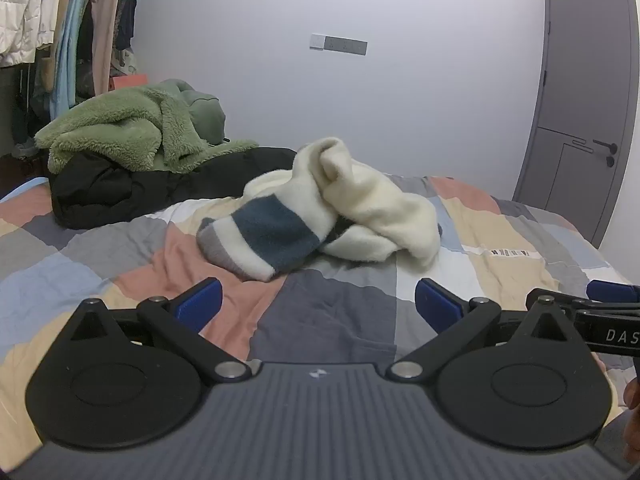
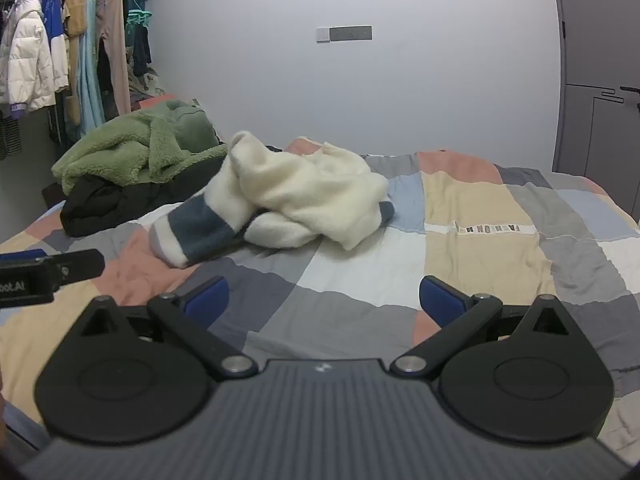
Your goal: Fold large clothes
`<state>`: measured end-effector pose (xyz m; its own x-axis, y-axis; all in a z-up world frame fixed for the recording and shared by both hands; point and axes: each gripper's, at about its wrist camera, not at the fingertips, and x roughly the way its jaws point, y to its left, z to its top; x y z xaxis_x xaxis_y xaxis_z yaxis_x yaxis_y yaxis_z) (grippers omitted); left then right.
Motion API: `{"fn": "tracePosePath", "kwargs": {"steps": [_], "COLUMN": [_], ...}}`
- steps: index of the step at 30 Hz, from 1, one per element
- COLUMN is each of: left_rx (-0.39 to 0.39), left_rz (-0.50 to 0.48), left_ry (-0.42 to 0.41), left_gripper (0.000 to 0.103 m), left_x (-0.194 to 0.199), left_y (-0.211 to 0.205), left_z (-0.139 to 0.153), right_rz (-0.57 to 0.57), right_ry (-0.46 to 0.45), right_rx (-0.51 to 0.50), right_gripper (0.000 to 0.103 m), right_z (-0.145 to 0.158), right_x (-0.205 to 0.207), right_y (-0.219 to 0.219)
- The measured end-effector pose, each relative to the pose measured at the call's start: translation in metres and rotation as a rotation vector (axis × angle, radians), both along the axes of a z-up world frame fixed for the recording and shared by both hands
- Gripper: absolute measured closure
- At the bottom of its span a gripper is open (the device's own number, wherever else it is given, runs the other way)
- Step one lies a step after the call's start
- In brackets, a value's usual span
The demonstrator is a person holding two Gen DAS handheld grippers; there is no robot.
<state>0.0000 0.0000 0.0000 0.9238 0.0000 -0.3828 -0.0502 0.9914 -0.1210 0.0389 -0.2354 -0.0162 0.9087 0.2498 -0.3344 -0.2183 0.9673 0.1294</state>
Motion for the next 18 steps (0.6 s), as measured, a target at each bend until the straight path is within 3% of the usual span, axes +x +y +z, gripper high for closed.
{"fn": "tracePosePath", "kwargs": {"steps": [18], "left_rx": [0.0], "left_rz": [0.0], "left_ry": [0.001], "left_gripper": [0.0], "left_x": [-0.0004], "left_y": [0.0], "left_z": [-0.0001], "right_rz": [-0.007], "right_ry": [0.005], "right_rx": [-0.002], "right_gripper": [0.0], "right_z": [-0.0012], "right_x": [0.0006], "right_y": [-0.0003]}}
